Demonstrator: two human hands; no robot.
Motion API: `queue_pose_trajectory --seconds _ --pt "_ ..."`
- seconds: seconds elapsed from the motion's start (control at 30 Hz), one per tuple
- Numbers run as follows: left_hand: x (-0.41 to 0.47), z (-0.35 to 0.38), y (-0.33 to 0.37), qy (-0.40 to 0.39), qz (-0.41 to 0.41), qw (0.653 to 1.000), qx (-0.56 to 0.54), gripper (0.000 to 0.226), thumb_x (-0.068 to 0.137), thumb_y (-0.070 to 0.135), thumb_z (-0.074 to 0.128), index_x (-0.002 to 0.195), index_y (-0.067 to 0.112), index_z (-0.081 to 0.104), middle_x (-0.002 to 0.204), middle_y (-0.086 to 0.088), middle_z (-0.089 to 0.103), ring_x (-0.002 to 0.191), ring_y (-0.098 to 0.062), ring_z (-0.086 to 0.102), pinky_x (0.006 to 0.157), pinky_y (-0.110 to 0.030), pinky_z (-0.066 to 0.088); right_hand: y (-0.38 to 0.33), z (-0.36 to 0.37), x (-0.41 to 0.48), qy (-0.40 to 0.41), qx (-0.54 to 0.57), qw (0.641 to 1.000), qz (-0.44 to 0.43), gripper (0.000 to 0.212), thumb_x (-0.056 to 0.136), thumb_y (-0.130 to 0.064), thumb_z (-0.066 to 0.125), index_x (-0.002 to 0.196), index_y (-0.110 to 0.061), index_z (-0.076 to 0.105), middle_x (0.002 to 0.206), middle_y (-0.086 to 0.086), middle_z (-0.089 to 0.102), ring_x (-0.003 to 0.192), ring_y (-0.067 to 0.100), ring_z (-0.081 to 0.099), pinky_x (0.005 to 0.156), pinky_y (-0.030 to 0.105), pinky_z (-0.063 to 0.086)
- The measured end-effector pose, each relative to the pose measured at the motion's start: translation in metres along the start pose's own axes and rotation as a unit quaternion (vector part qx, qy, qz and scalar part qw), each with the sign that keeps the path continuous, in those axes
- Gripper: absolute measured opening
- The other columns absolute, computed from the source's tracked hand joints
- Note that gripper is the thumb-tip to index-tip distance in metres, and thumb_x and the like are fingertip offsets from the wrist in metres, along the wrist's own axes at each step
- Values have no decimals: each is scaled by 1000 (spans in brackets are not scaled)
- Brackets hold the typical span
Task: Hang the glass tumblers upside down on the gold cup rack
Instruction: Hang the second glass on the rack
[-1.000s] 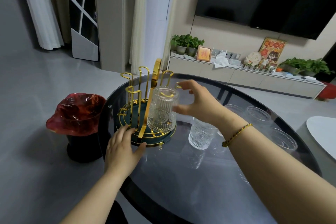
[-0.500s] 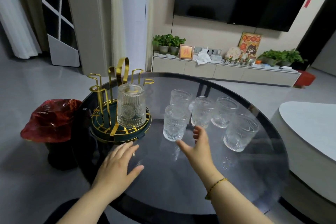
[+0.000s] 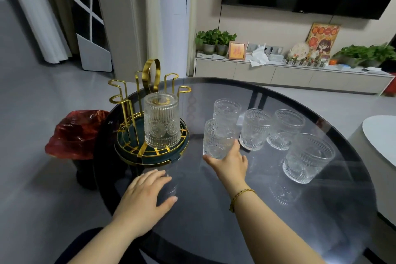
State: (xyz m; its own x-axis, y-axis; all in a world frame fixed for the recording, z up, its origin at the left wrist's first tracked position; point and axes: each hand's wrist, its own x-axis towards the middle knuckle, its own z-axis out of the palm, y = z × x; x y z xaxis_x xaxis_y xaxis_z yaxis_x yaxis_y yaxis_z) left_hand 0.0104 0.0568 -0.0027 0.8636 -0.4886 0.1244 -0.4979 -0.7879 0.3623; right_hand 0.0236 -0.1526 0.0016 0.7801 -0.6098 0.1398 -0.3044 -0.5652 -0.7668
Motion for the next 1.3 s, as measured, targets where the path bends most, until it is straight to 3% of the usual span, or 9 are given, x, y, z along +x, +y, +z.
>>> queue_pose_trajectory --seconds 0.17,0.3,0.43,0.57,0.67,0.8,0.87,0.93,1.3 --pt "-1 0 0 0 -4 1000 -6 52 86 53 42 133 32 32 147 14 26 137 -5 13 113 -29 8 2 0 1 7 51 999 -5 80 56 -40 72 121 -17 32 114 6 57 109 31 49 97 37 38" --pt "-1 -1 -2 12 -4 998 -54 47 87 46 47 131 32 36 146 14 26 136 -8 18 112 -30 14 -4 -10 -11 -20 153 987 -41 77 58 -31 75 121 -23 31 106 -10 48 101 15 50 81 19 38" --pt "-1 -10 -11 128 -22 979 -158 41 86 18 57 125 18 47 143 2 33 129 -17 35 100 -30 33 -29 -37 -17 -36 236 966 -99 60 59 -16 76 97 -38 36 98 -24 47 91 -9 49 68 -5 37" --pt "6 -22 -33 214 -79 963 -143 54 81 14 64 129 10 42 145 -10 32 131 -30 32 104 -44 30 -59 -81 -8 -75 215 962 -148 57 60 -12 75 104 -28 41 96 -18 54 88 -4 53 69 5 45" --pt "17 -28 -47 168 -102 976 -97 73 84 33 57 140 11 15 153 -9 7 140 -25 8 113 -41 9 -82 -116 3 -120 179 964 -157 59 62 -17 74 111 -25 42 102 -8 56 88 0 56 67 13 50" --pt "27 -27 -56 86 -88 992 -6 96 68 78 7 141 16 -5 149 1 -16 138 -12 -13 113 -35 -9 -119 -152 24 -136 122 970 -163 76 58 -31 70 123 -17 35 100 -1 51 75 5 57 64 12 49" --pt "27 -27 -55 63 -89 994 2 123 41 85 -24 141 16 -5 148 2 -16 134 -9 -17 112 -33 -11 -139 -163 33 -155 109 968 -163 67 58 -28 70 114 -19 34 86 2 52 61 10 63 54 12 51" --pt "27 -26 -56 56 -97 994 0 134 29 82 -36 141 16 -3 152 0 -10 135 -10 -16 112 -33 -11 -153 -169 45 -167 93 968 -162 74 44 -34 72 107 -20 35 86 4 53 70 14 62 65 24 53" --pt "27 -28 -60 55 -89 994 -29 133 31 82 -35 141 16 0 154 0 -6 136 -10 -15 113 -33 -9 -205 -125 76 -153 -174 946 -225 67 61 -30 73 120 -25 42 105 -6 45 82 12 49 79 27 40"
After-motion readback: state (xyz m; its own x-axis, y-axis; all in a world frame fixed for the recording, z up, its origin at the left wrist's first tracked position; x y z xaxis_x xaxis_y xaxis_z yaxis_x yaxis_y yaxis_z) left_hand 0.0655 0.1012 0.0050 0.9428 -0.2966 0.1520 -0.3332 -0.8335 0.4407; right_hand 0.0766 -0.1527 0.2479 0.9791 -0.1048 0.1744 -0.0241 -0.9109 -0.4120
